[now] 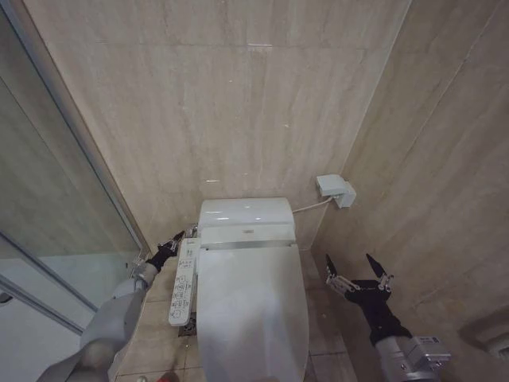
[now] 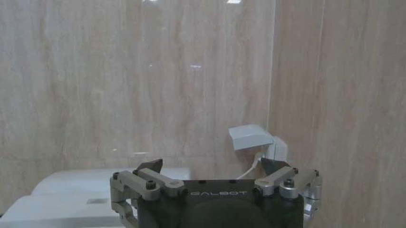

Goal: Open the toilet lid, clean the toilet bowl with a toilet brush, close the toilet lid, and flush.

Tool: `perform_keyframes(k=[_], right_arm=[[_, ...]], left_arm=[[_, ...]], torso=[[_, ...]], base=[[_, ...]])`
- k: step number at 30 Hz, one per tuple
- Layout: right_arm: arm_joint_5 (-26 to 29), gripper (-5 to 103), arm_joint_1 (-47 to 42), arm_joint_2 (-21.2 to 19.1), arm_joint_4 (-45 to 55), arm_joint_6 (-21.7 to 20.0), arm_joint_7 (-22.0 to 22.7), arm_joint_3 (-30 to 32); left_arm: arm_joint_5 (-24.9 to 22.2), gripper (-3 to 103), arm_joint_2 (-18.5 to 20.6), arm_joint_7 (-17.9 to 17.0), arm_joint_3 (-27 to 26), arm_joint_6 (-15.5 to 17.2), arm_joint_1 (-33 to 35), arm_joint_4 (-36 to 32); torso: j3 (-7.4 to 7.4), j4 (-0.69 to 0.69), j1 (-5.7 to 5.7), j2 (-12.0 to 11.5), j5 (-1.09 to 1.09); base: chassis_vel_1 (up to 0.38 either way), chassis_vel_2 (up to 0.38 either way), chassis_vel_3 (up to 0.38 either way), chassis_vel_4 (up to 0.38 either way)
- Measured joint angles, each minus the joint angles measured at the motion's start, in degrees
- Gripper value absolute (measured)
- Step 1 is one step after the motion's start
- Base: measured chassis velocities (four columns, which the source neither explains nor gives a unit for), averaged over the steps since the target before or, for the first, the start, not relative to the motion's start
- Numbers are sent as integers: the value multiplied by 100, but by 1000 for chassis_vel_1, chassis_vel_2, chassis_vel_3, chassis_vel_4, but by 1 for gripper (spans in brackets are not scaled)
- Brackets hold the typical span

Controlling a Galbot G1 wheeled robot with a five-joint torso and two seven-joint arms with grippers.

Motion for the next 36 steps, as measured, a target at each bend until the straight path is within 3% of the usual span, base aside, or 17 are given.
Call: perform_keyframes(k=[2, 3, 7, 8, 12, 13, 16, 18, 19, 21, 28, 29, 34, 35, 36], right_arm=[[0, 100, 0, 0, 0, 0, 0, 0], [0, 100, 0, 0, 0, 0, 0, 0], [0, 100, 0, -1, 0, 0, 0, 0], [0, 100, 0, -1, 0, 0, 0, 0], [0, 100, 0, 0, 0, 0, 0, 0], [0, 100, 0, 0, 0, 0, 0, 0], [0, 100, 0, 0, 0, 0, 0, 0], [0, 100, 0, 0, 0, 0, 1, 0], [0, 100, 0, 0, 0, 0, 1, 0], [0, 100, 0, 0, 0, 0, 0, 0], [0, 100, 0, 0, 0, 0, 0, 0], [0, 100, 0, 0, 0, 0, 0, 0], [0, 100, 0, 0, 0, 0, 1, 0], [0, 100, 0, 0, 0, 0, 0, 0], [0, 100, 0, 0, 0, 0, 0, 0]], left_arm=[[-133, 0, 63, -532, 61, -35, 303, -755], [-133, 0, 63, -532, 61, -35, 303, -755], [-274, 0, 123, -1532, 146, 117, 794, -1952], [-274, 0, 123, -1532, 146, 117, 794, -1952], [-211, 0, 189, -2914, 230, 428, 1192, -3137], [-211, 0, 189, -2914, 230, 428, 1192, -3137], [155, 0, 243, -4104, 250, 1093, 1532, -4119], [202, 0, 299, -4528, 258, 1512, 1743, -4596], [202, 0, 299, -4528, 258, 1512, 1743, -4596], [140, 0, 453, -4949, 240, 2075, 2070, -5300], [25, 0, 912, -5178, 89, 2440, 2726, -6191], [-10, 20, 997, -5139, 21, 2467, 2892, -6365], [-64, 20, 1189, -4892, -302, 2565, 3746, -7085], [-64, 47, 1189, -4860, -419, 2593, 3958, -7287], [-65, 47, 1176, -4844, -521, 2627, 4120, -7456]], torso=[[-1, -1, -1, 0, 4], [-1, -1, -1, 0, 4], [-1, -2, -1, 0, 2], [-1, -2, -1, 0, 2], [-1, -2, -1, 1, 3], [-1, -2, -1, 1, 3], [-1, -3, -1, 0, 3], [-1, -2, -1, 0, 2], [-1, -2, -1, 0, 2], [-1, -1, -1, 0, 2], [-1, -1, -1, 0, 1], [-1, -1, -1, 1, 2], [-1, 0, -1, 0, 1], [-1, 0, -1, 1, 1], [-1, -1, -1, 1, 2]], base=[[0, 0, 0, 0], [0, 0, 0, 0], [0, 0, 0, 0], [0, 0, 0, 0], [0, 0, 0, 0], [0, 0, 0, 0], [0, 0, 0, 0], [0, 0, 0, 0], [0, 0, 0, 0], [0, 0, 0, 0], [0, 0, 0, 0], [0, 0, 0, 0], [0, 0, 0, 0], [0, 0, 0, 0], [0, 0, 0, 0]])
